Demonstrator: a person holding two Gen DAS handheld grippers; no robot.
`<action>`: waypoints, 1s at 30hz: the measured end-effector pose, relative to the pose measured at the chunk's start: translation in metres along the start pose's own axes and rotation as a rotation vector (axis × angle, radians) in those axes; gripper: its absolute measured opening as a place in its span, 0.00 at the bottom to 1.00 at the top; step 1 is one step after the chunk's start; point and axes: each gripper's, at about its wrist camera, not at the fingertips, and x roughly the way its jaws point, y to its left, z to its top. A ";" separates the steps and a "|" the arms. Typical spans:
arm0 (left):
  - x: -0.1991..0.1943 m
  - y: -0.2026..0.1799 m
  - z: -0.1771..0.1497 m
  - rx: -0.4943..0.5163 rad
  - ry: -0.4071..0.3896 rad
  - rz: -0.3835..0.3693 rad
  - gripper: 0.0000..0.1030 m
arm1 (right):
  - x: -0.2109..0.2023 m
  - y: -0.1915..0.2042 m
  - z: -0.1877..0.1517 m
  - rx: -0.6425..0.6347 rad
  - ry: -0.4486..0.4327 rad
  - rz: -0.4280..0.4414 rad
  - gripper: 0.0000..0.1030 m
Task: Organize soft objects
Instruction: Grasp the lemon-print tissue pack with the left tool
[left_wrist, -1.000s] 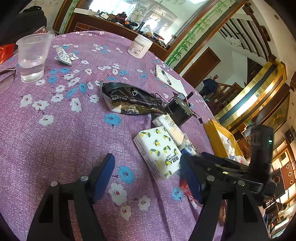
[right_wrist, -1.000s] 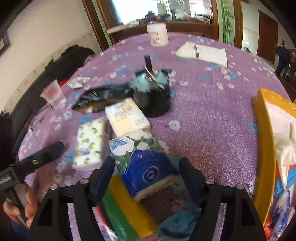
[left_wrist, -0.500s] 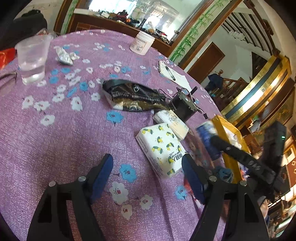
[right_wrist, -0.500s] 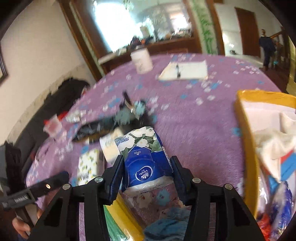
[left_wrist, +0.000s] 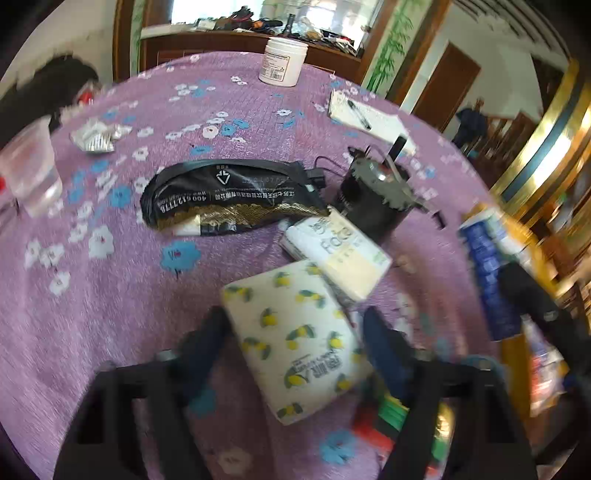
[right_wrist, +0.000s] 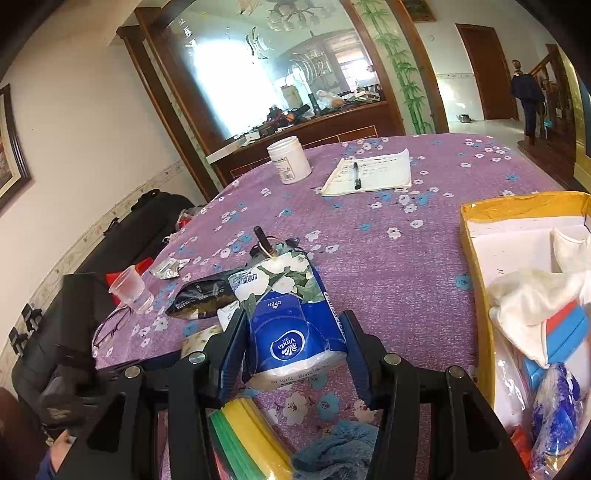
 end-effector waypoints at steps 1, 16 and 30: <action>-0.002 0.002 -0.002 0.007 -0.012 -0.008 0.60 | 0.000 0.000 -0.001 -0.002 0.002 0.003 0.53; -0.017 0.017 -0.021 0.073 -0.024 -0.029 0.55 | 0.046 0.001 -0.023 -0.092 0.231 -0.167 0.56; -0.010 -0.001 -0.023 0.169 0.003 0.029 0.70 | 0.052 0.010 -0.032 -0.185 0.255 -0.223 0.61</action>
